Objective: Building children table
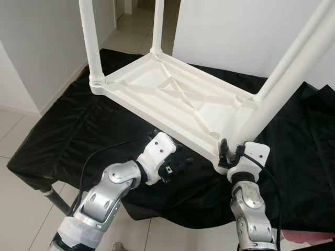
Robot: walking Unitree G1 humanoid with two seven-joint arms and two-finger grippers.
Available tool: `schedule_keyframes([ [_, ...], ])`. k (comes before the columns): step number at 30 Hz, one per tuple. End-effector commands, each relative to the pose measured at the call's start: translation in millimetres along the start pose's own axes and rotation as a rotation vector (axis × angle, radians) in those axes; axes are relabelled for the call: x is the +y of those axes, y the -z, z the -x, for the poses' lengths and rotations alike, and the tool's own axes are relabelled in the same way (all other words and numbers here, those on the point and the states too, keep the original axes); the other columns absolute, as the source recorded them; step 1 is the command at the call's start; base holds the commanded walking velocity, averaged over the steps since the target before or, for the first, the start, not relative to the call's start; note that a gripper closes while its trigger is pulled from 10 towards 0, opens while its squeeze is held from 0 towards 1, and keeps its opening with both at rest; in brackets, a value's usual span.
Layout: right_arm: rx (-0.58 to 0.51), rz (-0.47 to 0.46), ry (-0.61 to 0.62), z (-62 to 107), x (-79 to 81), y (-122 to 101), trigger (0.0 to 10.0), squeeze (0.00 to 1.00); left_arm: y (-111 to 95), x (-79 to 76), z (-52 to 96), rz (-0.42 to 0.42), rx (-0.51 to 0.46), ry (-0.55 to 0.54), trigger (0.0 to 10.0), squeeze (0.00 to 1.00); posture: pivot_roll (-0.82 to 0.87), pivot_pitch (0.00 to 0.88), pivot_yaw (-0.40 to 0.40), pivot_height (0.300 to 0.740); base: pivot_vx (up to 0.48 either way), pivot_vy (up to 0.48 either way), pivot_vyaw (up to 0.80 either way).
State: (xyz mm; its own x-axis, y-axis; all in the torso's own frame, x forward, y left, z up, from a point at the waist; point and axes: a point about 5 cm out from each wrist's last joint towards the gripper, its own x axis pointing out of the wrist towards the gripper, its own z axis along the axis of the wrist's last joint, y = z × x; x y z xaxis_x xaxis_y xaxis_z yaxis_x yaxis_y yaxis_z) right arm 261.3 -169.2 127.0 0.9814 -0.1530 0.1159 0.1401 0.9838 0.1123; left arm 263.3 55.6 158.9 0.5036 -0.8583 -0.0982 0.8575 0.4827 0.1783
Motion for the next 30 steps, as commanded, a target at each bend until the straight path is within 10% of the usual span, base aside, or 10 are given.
schedule_keyframes([
  [1, -0.006, -0.02, -0.034, 1.4, -1.5, -1.8, 10.0, 0.64, 1.3, -3.3, -1.7, 0.002, 0.003, 0.015, 10.0, 0.0, 0.01, 0.011, -0.089, 0.74, 0.0, 0.0, 0.0],
  [2, -0.006, -0.02, -0.034, 1.4, -1.5, -1.8, 10.0, 0.64, 1.3, -3.3, -1.7, 0.002, 0.003, 0.015, 10.0, 0.0, 0.01, 0.011, -0.089, 0.74, 0.0, 0.0, 0.0],
  [3, -0.01, -0.026, -0.119, 0.8, -6.4, -4.8, 10.0, 0.0, 1.3, -3.4, -2.6, 0.0, 0.003, 0.02, 10.0, 0.0, -0.01, 0.007, -0.085, 0.74, 0.0, 0.0, 0.0],
  [11, 0.047, 0.008, -0.513, -3.6, -17.1, -6.1, 10.0, 0.0, 0.4, -3.0, -4.4, -0.004, 0.001, 0.036, 10.0, 0.0, -0.02, 0.007, -0.069, 0.74, 0.0, 0.0, 0.0],
  [25, 0.122, 0.145, -0.737, -40.5, -32.8, -5.5, 10.0, 0.0, -1.4, -0.1, -3.2, -0.01, 0.003, 0.03, 10.0, 0.0, -0.01, 0.016, -0.051, 0.74, 0.0, 0.0, 0.0],
  [26, 0.135, 0.148, -0.766, -44.6, -33.6, -4.7, 3.8, 0.0, -1.9, 0.4, -3.1, -0.012, 0.002, 0.029, 10.0, 0.0, 0.0, 0.018, -0.048, 0.74, 0.0, 0.0, 0.0],
  [27, 0.142, 0.156, -0.782, -47.7, -34.4, -4.0, 1.9, 0.0, -2.4, 0.7, -3.0, -0.014, 0.002, 0.027, 10.0, 0.0, 0.01, 0.02, -0.049, 0.74, 0.0, 0.0, 0.0],
  [30, 0.147, 0.159, -0.79, -49.5, -34.9, -3.5, 1.9, 0.0, -2.8, 0.9, -3.0, -0.015, 0.002, 0.026, 10.0, 0.0, 0.01, 0.02, -0.049, 0.74, 0.0, 0.0, 0.0],
])
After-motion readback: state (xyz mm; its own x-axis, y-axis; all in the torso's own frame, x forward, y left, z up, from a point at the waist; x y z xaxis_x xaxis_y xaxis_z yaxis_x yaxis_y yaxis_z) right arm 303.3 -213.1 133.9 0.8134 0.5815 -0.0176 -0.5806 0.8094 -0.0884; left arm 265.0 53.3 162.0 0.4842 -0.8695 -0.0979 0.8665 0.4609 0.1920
